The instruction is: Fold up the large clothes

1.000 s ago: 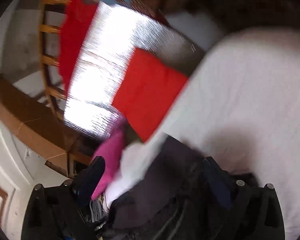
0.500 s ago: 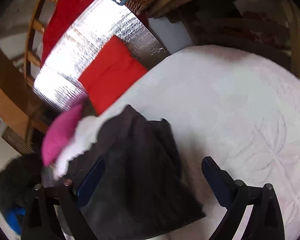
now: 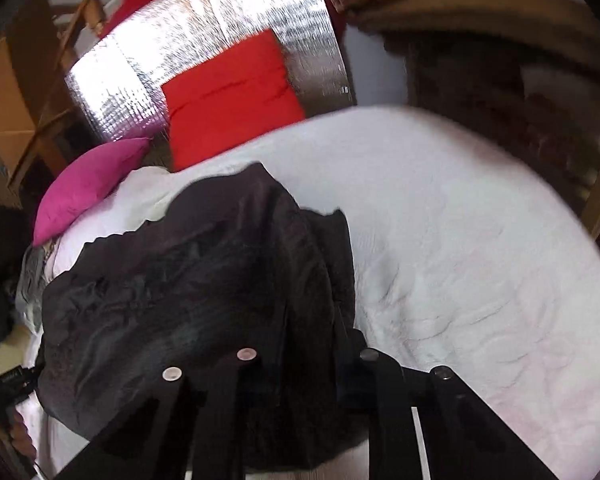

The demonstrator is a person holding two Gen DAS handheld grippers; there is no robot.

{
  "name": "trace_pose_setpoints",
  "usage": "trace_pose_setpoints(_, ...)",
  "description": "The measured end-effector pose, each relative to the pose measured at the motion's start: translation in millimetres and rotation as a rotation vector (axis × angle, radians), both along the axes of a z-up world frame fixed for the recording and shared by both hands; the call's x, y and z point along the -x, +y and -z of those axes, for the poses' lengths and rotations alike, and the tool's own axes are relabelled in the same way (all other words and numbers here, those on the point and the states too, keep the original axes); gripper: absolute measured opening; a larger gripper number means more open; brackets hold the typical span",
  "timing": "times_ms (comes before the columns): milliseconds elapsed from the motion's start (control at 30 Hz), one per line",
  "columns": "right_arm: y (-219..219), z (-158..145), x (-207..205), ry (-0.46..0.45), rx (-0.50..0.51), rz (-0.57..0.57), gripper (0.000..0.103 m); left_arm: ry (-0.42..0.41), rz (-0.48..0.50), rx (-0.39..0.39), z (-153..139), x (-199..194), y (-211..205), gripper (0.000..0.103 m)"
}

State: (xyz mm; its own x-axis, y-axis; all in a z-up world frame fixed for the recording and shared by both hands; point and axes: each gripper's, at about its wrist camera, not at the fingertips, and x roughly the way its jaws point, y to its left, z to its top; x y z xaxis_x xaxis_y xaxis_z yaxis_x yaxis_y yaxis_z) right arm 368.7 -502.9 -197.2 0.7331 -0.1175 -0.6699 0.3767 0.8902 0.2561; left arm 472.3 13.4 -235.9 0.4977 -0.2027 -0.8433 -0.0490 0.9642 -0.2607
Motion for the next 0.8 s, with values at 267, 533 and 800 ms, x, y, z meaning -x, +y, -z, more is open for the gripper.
trace_pose_setpoints(267, -26.4, 29.5, 2.6, 0.042, -0.216, 0.034, 0.022, 0.012, -0.042, -0.016, -8.3, 0.1, 9.1, 0.063)
trace_pose_setpoints(533, -40.9, -3.9, 52.8, -0.136, -0.327, 0.084, 0.089, -0.252, 0.001, -0.107, -64.7, 51.3, -13.4, 0.078)
trace_pose_setpoints(800, -15.3, 2.6, 75.8, -0.130, -0.496, -0.022, 0.088, -0.071, 0.078, 0.102, -37.6, 71.1, -19.9, 0.080)
